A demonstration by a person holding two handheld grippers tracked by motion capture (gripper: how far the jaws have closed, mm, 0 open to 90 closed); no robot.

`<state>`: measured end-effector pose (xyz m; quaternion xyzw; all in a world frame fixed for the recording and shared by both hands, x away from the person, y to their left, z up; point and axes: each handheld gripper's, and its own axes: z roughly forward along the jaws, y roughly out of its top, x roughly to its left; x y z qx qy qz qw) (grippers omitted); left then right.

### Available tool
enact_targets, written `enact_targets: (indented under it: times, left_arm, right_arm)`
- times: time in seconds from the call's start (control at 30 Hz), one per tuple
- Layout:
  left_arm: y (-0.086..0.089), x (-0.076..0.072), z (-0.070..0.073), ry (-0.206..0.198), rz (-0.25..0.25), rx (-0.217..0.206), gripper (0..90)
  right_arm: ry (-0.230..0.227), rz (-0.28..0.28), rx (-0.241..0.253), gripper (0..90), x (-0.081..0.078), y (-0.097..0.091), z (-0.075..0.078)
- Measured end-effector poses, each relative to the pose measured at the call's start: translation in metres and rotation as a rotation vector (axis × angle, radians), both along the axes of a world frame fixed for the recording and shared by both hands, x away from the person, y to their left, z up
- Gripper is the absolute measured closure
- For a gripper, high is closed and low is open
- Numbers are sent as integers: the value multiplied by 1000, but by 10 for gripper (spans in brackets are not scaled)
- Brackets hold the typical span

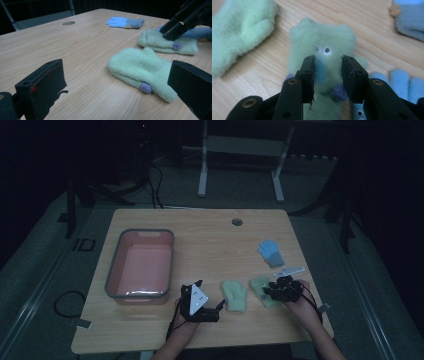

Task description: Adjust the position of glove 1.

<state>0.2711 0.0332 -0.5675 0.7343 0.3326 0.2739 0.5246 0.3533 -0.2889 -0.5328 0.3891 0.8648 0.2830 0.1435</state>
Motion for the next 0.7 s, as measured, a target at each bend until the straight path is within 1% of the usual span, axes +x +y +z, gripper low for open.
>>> enact_targets:
  times: [0.1, 0.13, 0.17, 0.27, 0.33, 0.4, 0.5, 0.53, 0.6, 0.67, 0.7]
  left_arm:
    - [-1, 0, 0, -3, 0, 4, 15]
    - [-1, 0, 0, -4, 1, 7, 15]
    - [-1, 0, 0, -4, 0, 9, 15]
    - [-1, 0, 0, -4, 1, 9, 15]
    - [-1, 0, 0, -4, 0, 9, 15]
    - [-1, -1, 0, -6, 1, 11, 15]
    - [-2, -1, 0, -9, 0, 17, 15]
    - [-2, -1, 0, -10, 1, 18, 15]
    - [-2, -1, 0, -9, 3, 17, 15]
    - [-2, -1, 0, -7, 3, 15, 15]
    - [-2, -1, 0, -6, 4, 14, 15]
  right_arm:
    - [-6, 2, -3, 640, -1, 0, -1]
    - [-30, 12, -13, 660, -3, 1, -4]
    - [-31, 11, -11, 676, -3, 2, -5]
    - [-16, 19, -12, 764, -2, 2, -5]
    - [-6, 11, -19, 813, -1, 5, -4]
    - [-10, -4, -34, 833, -2, 9, -4]
    - [-2, -47, -31, 855, -3, 11, -3]
    - [-5, -58, -33, 862, -3, 12, -1]
    - [-12, -84, -32, 869, -4, 15, 3]
    - [-23, -101, -4, 871, -6, 18, 12]
    - [-34, -109, 0, 872, -6, 20, 17]
